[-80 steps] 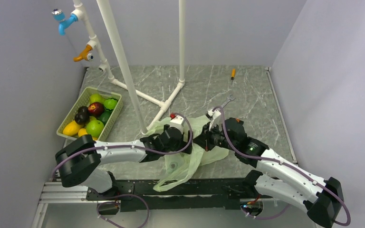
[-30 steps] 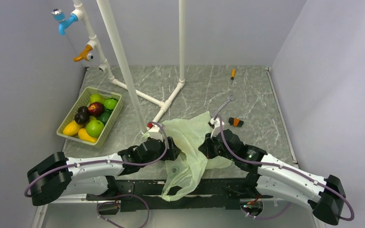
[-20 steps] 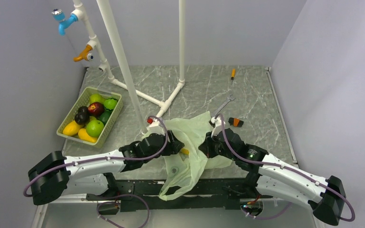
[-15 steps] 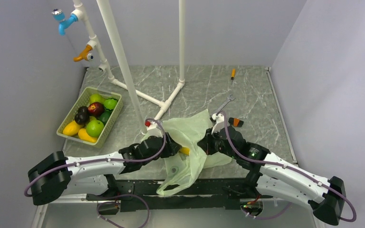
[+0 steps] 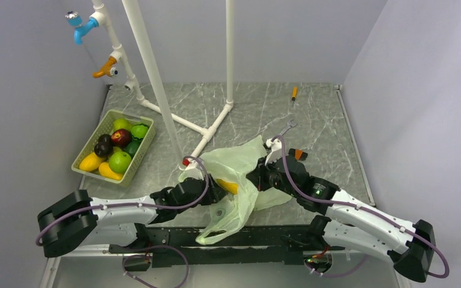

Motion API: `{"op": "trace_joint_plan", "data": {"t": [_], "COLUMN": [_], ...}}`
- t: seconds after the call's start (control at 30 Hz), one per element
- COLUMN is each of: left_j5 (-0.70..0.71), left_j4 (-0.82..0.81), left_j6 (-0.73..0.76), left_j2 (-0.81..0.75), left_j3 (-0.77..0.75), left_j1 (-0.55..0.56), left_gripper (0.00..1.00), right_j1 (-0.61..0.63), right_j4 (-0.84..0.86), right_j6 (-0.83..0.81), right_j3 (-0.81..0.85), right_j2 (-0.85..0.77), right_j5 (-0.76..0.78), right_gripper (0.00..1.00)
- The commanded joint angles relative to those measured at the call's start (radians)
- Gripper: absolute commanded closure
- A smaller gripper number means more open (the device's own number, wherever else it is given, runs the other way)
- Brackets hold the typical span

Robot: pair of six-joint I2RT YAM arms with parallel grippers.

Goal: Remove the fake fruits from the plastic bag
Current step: Take out the fake fruit from the plastic bag.

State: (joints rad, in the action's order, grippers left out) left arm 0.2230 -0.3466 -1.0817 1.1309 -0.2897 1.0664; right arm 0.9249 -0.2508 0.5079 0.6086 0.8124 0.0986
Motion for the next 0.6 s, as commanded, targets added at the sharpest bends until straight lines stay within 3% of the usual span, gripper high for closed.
{"op": "trace_joint_plan", "data": {"t": [0.0,0.57], "left_j5": [-0.003,0.039], "left_j4": [-0.074,0.136], "left_j6": [0.044,-0.037], "left_j2": [0.066,0.247], "left_j3": [-0.091,-0.275], "left_j1": [0.001,-0.060], "left_gripper": [0.49,0.46], "right_j1": [-0.001,-0.002], "right_j4": [0.069,0.072], "right_j6": [-0.003,-0.003], "right_j3": [-0.014,-0.037], "right_j2": [-0.007,-0.036], "right_j5": [-0.026,-0.052], "right_gripper": [1.00,1.00]}}
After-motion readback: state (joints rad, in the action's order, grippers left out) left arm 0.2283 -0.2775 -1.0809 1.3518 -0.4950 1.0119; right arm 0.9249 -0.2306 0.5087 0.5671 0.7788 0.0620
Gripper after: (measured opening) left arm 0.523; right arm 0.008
